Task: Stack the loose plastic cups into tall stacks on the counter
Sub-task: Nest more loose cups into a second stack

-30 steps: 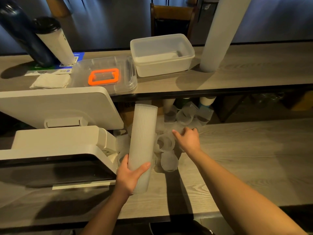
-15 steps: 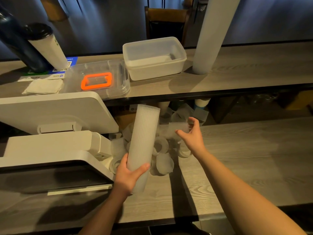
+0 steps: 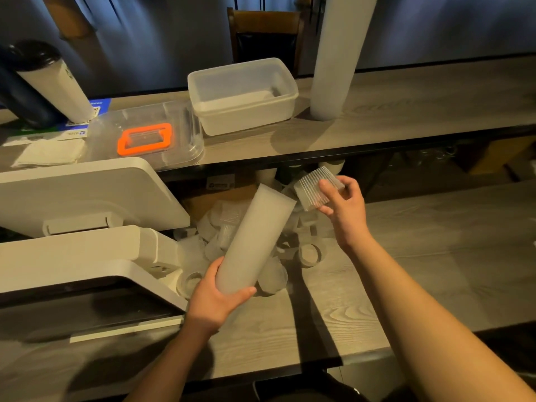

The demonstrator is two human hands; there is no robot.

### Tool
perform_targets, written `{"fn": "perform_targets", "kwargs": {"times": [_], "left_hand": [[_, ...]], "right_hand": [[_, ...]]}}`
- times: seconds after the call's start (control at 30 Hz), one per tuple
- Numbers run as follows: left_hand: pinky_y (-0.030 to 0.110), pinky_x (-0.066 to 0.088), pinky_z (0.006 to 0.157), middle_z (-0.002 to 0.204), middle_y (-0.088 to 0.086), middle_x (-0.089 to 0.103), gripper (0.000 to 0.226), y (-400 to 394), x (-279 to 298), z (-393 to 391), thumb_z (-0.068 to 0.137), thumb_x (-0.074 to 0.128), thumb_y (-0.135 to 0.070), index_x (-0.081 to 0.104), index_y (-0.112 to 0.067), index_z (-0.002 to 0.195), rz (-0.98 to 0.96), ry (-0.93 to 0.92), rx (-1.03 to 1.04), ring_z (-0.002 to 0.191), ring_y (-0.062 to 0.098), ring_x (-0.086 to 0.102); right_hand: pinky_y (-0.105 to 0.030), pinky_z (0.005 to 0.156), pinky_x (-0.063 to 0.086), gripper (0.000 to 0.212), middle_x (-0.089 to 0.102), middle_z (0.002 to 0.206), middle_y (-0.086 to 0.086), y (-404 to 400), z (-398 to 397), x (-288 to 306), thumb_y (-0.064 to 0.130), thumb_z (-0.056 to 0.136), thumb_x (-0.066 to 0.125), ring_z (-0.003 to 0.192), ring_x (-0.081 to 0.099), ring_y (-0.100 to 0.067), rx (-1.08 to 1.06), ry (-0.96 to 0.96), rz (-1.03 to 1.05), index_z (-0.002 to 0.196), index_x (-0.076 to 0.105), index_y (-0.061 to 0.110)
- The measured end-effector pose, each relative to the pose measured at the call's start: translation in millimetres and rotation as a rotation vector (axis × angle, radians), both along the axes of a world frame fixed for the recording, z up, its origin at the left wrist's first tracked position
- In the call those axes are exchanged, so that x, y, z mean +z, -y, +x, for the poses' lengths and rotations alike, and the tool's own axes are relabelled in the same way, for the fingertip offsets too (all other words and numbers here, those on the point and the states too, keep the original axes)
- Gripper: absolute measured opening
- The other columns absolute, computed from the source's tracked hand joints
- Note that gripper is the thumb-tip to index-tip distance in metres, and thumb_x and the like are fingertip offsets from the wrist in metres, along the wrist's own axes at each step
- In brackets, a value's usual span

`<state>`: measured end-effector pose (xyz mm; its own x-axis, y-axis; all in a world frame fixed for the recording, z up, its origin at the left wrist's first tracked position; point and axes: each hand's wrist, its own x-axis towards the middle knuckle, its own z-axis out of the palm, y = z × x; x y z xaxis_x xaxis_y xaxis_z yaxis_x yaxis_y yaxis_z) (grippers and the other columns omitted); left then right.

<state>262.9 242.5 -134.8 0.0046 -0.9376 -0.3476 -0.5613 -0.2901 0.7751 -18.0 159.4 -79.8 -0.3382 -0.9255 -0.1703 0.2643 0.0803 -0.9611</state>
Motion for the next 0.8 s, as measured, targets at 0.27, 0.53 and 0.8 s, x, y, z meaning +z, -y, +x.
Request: {"fn": "perform_targets", "kwargs": {"times": [0.27, 0.53, 0.8], "left_hand": [[0.032, 0.052, 0.084, 0.122, -0.013, 0.051, 0.096, -6, 1, 3, 0.057, 0.086, -0.060, 0.039, -0.039, 0.138, -0.042, 0.103, -0.135, 0.106, 0.010, 0.054], [0.039, 0.058, 0.086, 0.124, -0.016, 0.050, 0.099, -12, 0, 3, 0.053, 0.083, -0.067, 0.038, -0.042, 0.138, -0.052, 0.104, -0.187, 0.106, 0.008, 0.054], [0.036, 0.059, 0.082, 0.122, -0.022, 0.048, 0.093, -14, 1, -1, 0.055, 0.084, -0.066, 0.038, -0.048, 0.133, -0.061, 0.070, -0.203, 0.106, 0.006, 0.054]], "right_hand": [[-0.033, 0.090, 0.055, 0.065, 0.057, 0.130, -0.001, -3, -13, 20, 0.044, 0.084, 0.075, 0.116, 0.059, -0.014, 0.198, -0.406, -0.011, 0.137, 0.045, 0.025], [-0.033, 0.102, 0.043, 0.040, 0.056, 0.126, 0.004, -6, -13, 24, 0.042, 0.096, 0.060, 0.121, 0.051, -0.012, 0.437, -0.574, 0.030, 0.136, 0.056, 0.038], [-0.028, 0.104, 0.032, 0.044, 0.048, 0.122, 0.029, -16, 8, 18, 0.052, 0.101, 0.043, 0.117, 0.044, 0.004, 0.541, -0.578, 0.104, 0.140, 0.053, 0.035]]}}
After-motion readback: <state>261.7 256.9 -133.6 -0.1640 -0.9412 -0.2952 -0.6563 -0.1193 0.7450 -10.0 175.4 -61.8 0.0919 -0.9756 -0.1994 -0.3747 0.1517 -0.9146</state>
